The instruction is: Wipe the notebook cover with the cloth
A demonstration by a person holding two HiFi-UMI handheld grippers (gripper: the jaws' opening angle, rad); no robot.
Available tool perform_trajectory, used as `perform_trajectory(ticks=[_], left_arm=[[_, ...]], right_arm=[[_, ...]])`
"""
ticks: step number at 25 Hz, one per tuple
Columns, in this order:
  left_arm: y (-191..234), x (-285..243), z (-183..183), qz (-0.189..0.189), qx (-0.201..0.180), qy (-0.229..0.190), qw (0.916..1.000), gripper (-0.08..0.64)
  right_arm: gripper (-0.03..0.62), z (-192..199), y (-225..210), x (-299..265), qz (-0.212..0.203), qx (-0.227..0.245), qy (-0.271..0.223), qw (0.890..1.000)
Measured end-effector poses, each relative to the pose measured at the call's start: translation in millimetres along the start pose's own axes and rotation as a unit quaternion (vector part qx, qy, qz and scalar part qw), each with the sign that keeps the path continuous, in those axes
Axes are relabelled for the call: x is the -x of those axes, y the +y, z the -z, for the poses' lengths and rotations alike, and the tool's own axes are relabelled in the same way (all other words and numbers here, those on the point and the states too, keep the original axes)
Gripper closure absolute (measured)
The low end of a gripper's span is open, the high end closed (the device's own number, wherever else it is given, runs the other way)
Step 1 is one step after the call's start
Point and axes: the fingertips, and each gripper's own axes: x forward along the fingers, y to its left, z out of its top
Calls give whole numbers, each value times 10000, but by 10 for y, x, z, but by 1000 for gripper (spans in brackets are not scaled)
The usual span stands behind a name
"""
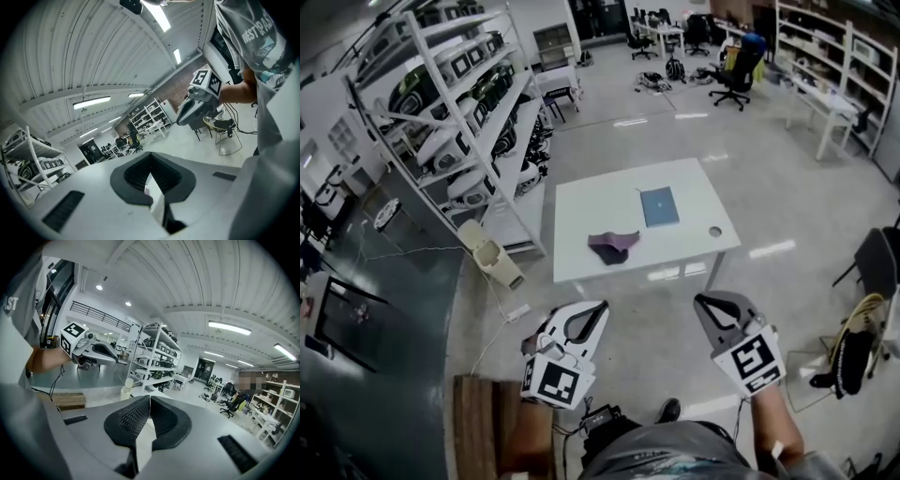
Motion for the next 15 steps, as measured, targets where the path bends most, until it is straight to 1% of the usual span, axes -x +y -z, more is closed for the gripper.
perform_trajectory(ticks=[3,6,10,15], left_arm=[[-3,-185,-42,8,34,2,10000,558],[22,-328,-8,50,50,63,10000,558],[128,-553,97,96,96,83,9999,558],[341,-883,273,240,114,35,9996,558]], right_arm=[[561,98,-176,-51,-40,-33,46,10000],[561,168,-262,-129,-107,-104,85,9999],[561,227,-408,-293,-125,-135,143,9997],[561,275,-615,-575,-38,-184,241,9995]])
